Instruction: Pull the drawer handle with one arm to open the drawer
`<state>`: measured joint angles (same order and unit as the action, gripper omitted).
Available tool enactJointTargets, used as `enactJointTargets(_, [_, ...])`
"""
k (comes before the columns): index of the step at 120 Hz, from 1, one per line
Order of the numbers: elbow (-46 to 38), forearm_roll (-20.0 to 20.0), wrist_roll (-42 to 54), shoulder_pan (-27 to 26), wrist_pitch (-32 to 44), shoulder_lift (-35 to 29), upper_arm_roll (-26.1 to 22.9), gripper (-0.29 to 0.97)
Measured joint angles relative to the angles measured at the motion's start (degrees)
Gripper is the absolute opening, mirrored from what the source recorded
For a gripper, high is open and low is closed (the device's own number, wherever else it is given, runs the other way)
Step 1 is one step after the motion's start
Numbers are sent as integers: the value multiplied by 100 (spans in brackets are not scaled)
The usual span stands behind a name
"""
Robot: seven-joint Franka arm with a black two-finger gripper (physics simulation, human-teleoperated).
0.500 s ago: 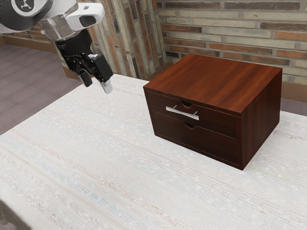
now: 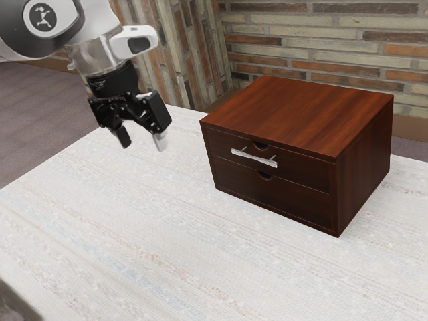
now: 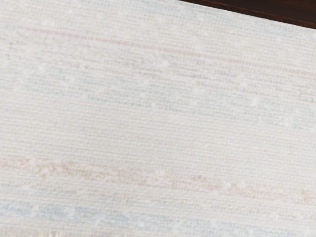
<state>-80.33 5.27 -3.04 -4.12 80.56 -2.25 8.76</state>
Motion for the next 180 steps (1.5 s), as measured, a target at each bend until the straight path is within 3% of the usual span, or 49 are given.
enactJointTargets(36, [-78, -17, -3129, 290, 224, 49, -236, 62])
enactJointTargets(86, [-429, -310, -6048, 82, 1246, 227, -264, 59])
enactJointTargets(128, [-451, -362, -7657, 18, 1677, 498, -387, 58])
enactJointTargets(180, [-452, -446, -8650, -71, 2069, 857, -574, 57])
